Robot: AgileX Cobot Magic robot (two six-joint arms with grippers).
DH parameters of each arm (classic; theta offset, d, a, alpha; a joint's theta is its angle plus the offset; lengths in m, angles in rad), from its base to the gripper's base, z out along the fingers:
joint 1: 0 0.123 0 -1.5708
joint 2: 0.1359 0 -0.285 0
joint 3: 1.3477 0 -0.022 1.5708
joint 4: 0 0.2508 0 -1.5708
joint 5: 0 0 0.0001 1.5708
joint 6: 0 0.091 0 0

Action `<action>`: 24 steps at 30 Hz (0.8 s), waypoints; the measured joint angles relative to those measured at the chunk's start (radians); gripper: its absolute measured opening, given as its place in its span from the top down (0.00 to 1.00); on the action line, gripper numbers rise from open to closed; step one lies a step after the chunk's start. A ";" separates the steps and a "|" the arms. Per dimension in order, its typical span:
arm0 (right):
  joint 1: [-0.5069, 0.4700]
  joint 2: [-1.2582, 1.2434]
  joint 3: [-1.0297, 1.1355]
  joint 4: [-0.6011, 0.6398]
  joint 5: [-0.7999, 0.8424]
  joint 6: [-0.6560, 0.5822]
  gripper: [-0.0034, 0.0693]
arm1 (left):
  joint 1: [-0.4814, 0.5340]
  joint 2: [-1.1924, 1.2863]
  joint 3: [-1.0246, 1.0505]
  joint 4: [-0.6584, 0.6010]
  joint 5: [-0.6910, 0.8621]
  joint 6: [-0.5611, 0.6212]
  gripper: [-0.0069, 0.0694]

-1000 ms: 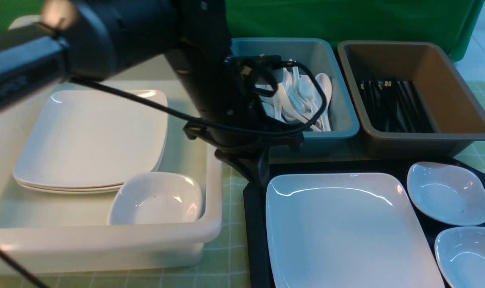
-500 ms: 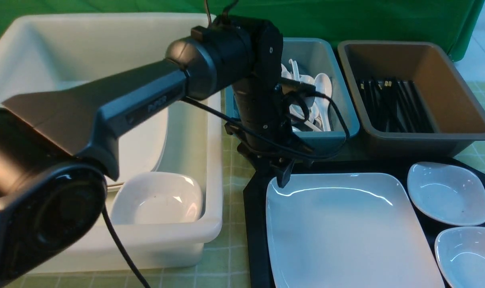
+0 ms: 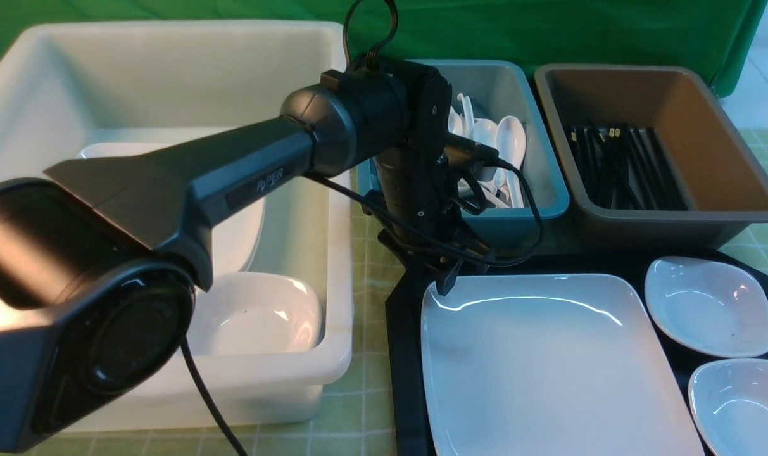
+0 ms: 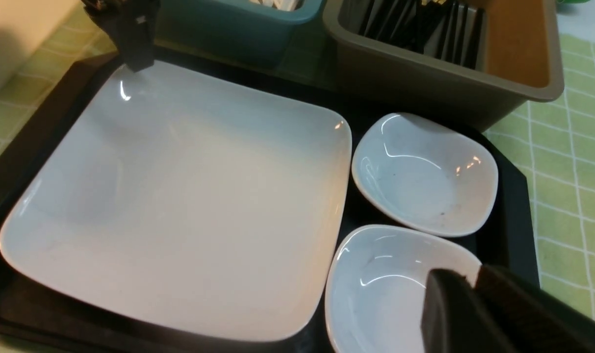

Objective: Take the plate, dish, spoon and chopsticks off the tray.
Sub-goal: Use the left arm to grab a plate from the dinner plate

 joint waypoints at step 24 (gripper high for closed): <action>0.000 0.000 0.000 -0.002 0.000 0.000 0.85 | -0.001 0.047 -0.016 -0.081 0.070 0.011 0.54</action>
